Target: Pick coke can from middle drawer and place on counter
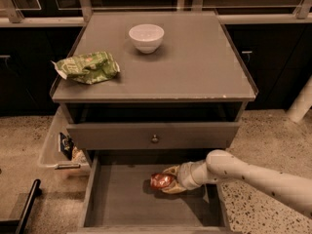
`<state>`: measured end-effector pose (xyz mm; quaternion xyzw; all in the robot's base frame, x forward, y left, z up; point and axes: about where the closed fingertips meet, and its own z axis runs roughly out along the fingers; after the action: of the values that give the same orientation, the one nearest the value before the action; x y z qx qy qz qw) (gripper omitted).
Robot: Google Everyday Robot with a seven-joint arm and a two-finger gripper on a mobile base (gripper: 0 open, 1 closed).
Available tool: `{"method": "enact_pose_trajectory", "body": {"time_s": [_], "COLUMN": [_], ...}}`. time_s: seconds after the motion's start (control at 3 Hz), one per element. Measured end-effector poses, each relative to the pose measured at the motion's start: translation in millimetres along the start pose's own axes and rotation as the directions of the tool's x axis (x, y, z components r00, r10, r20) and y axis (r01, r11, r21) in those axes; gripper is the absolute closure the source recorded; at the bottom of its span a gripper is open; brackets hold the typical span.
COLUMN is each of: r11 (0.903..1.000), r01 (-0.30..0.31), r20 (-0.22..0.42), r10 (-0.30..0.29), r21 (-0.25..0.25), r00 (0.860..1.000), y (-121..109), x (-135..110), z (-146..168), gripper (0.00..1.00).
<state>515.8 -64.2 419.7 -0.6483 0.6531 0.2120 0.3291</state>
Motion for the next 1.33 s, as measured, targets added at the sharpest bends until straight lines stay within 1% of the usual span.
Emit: {"method": "enact_pose_trajectory", "body": {"time_s": [0.33, 0.67, 1.0, 1.33], "r11": [0.9999, 0.9996, 0.9998, 0.9997], "r01": [0.001, -0.004, -0.007, 0.017], "r20": [0.028, 0.014, 0.013, -0.004], "r10": [-0.001, 0.003, 0.006, -0.017], "r21": [-0.011, 0.028, 0.018, 0.015], "r00": [1.0, 1.0, 1.0, 1.0], "y": [-5, -21, -19, -11], "x": [-26, -62, -60, -68], "z": [-42, -132, -126, -127], "gripper": [1.0, 1.0, 1.0, 1.0]}}
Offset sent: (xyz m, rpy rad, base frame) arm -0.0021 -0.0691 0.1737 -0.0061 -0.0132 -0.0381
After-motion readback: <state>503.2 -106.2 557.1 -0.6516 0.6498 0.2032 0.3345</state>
